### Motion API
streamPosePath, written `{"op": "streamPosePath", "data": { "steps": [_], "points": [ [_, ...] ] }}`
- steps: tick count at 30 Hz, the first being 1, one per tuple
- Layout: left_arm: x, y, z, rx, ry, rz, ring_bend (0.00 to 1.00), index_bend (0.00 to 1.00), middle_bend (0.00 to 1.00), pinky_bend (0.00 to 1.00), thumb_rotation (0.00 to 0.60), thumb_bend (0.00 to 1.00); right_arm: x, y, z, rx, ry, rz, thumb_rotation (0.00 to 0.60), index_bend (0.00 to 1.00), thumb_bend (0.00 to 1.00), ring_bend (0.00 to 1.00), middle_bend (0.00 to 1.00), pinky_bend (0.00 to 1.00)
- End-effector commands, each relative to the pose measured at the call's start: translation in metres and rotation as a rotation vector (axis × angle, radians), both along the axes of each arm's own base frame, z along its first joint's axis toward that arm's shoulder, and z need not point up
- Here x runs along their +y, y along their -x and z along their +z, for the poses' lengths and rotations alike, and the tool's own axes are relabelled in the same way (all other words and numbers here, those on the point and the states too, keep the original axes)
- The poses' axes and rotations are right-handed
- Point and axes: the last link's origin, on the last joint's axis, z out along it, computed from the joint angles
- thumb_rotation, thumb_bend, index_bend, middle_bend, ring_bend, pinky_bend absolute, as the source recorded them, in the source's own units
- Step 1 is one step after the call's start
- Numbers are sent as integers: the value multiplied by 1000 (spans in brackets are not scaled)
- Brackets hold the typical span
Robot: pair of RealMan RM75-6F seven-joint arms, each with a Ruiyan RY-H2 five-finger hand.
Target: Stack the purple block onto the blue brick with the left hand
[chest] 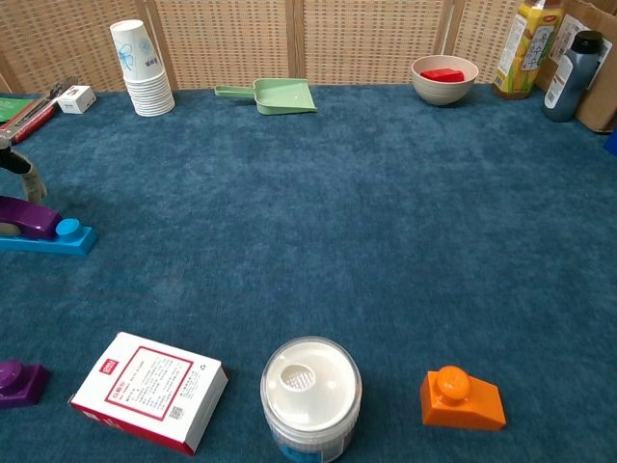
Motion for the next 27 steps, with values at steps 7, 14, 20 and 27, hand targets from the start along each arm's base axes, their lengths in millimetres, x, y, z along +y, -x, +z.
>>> {"op": "streamPosePath", "data": {
  "steps": [7,14,20,27],
  "points": [
    [-2,4,-5,6,7,2,90,611,263,0,600,374,1,-1,1,1,2,1,600,42,410,0,97,68],
    [-1,0,-1,-5,-11,-24,86,583,254,0,600,374,1,-2,2,2,7,3,600,41,412,0,98,68],
    [-2,-3,5,-5,-15,-50,54,482,214,0,599,372,1,-2,1,0,4,4,600,41,410,0,98,68],
    [-5,-1,6,-2,-9,-47,21,352,187,0,597,374,1,-2,2,-1,7,5,600,38,411,0,98,68]
  ]
}}
